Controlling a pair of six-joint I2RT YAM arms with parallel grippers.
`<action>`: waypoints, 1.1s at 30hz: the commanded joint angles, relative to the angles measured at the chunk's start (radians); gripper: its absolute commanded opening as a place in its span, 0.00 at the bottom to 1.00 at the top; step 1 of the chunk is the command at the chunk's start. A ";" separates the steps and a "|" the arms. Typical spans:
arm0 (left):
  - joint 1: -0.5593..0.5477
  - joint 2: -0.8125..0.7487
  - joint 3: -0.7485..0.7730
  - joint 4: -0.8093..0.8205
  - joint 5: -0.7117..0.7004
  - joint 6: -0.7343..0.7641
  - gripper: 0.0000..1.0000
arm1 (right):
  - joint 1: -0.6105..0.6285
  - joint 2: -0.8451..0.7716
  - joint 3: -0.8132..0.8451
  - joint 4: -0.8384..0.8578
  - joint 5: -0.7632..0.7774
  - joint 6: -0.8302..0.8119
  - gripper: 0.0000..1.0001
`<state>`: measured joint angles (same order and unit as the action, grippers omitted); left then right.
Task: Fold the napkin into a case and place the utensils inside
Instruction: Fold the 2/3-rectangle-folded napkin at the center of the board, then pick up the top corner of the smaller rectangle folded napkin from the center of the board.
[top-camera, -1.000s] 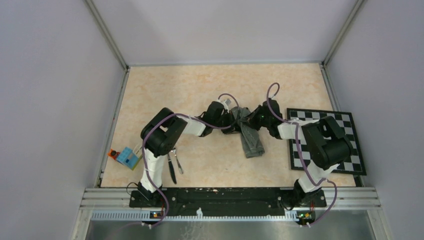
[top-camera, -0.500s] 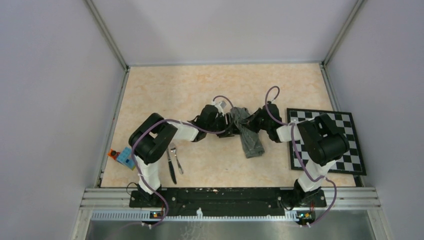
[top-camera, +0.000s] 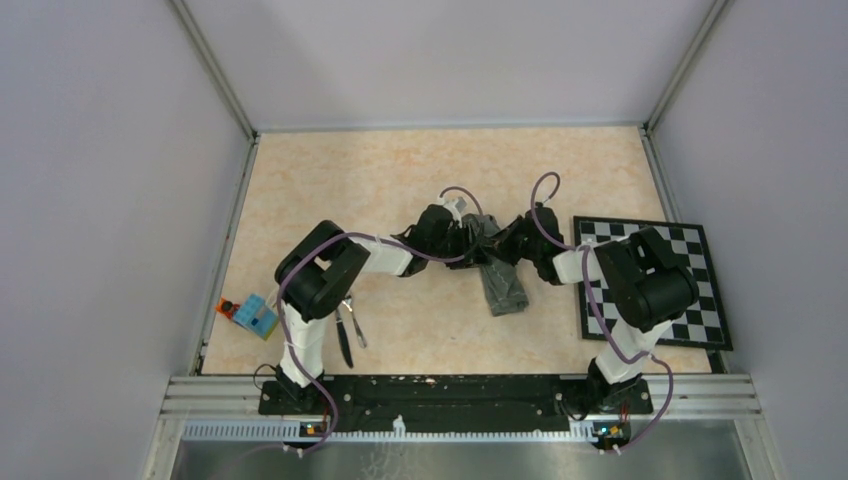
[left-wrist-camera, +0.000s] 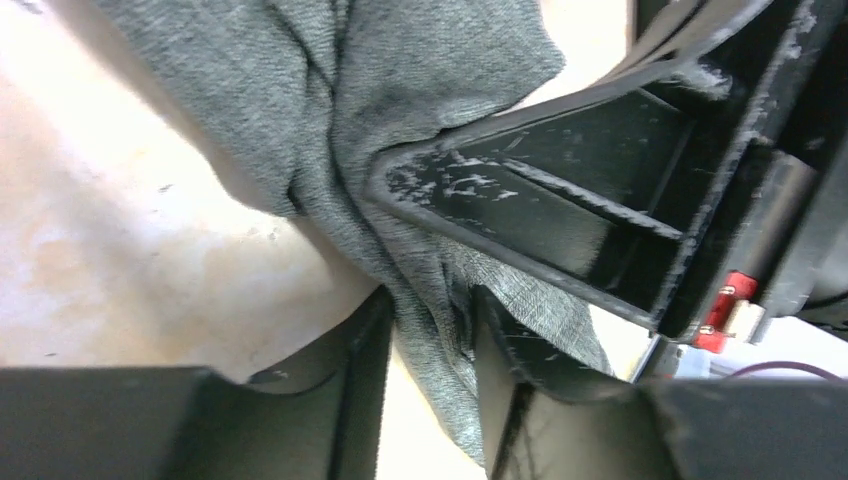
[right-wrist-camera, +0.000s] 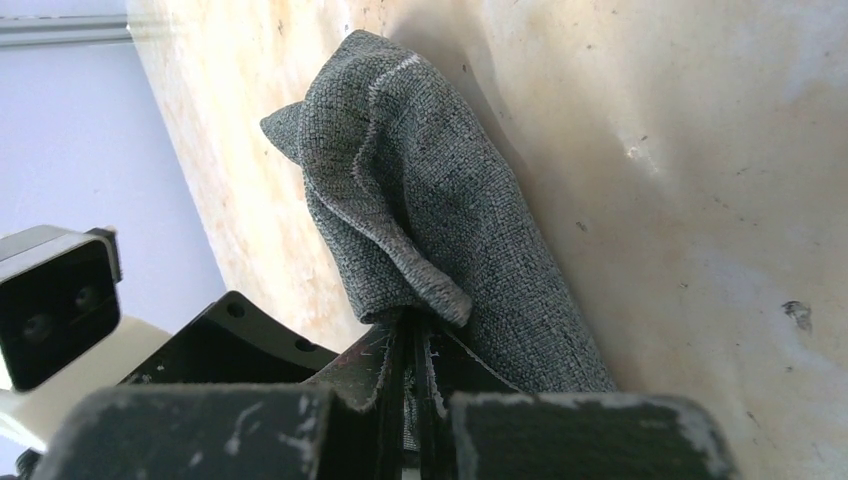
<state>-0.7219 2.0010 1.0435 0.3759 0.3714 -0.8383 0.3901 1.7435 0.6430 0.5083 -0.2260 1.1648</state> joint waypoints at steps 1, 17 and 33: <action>0.001 0.028 -0.013 -0.147 -0.109 0.020 0.32 | 0.006 -0.040 0.027 0.015 -0.021 -0.028 0.00; 0.019 0.008 -0.033 -0.135 -0.083 0.037 0.07 | -0.107 -0.187 0.156 -0.300 -0.179 -0.571 0.77; 0.017 0.000 -0.033 -0.134 -0.083 0.037 0.05 | -0.019 -0.072 0.313 -0.420 -0.023 -0.642 0.50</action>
<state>-0.7139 2.0033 1.0428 0.3302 0.3252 -0.8383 0.3462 1.6604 0.9054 0.1047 -0.3000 0.5571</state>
